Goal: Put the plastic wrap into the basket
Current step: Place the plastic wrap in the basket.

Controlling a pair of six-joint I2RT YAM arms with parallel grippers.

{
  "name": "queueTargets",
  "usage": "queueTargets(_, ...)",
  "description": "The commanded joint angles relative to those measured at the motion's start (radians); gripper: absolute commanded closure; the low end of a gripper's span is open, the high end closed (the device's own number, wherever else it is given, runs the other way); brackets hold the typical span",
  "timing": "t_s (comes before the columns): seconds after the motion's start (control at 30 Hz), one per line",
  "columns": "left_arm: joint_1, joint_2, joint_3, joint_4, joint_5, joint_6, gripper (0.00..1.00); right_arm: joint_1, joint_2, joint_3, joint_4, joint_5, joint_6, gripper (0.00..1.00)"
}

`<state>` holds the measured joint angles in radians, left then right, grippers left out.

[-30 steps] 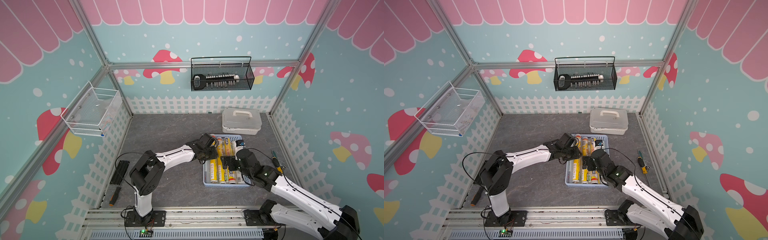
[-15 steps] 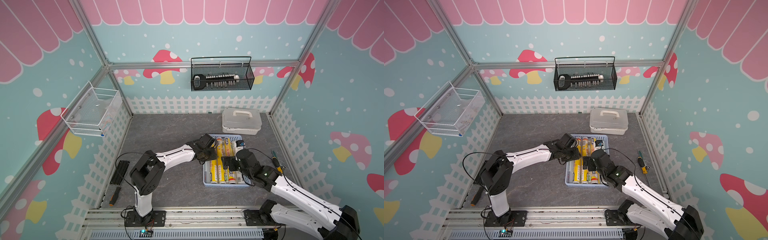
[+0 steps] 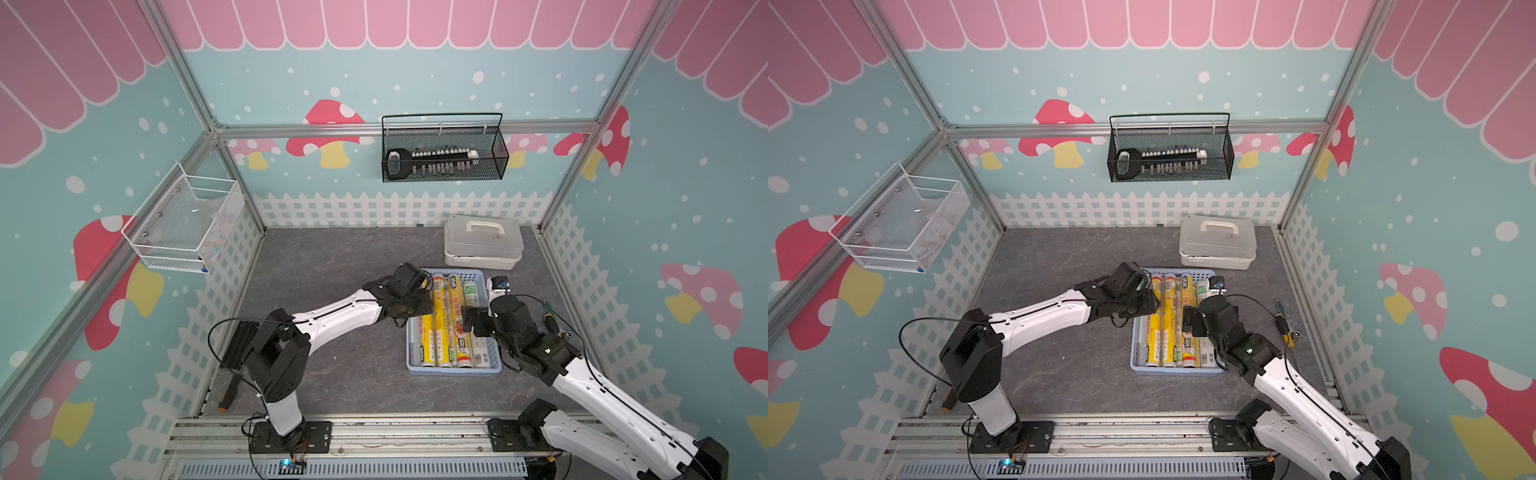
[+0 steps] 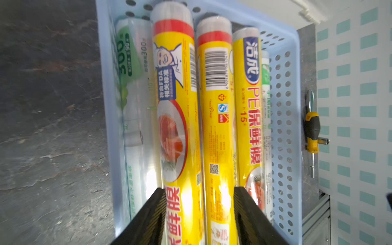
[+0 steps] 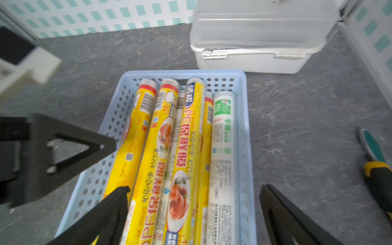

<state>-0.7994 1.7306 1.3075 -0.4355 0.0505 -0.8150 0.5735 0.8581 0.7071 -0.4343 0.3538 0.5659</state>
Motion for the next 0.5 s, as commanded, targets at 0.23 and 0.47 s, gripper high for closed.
queueTargets(0.23, 0.028, -0.252, -0.171, 0.052, -0.307, 0.169, 0.4, -0.274, 0.044, 0.002, 0.057, 0.093, -0.245, 0.01)
queueTargets(0.47, 0.161, -0.496, -0.382, 0.191, -0.461, 0.287, 0.19, -0.408, 0.134, -0.108, 0.327, 0.087, -0.388, 0.01)
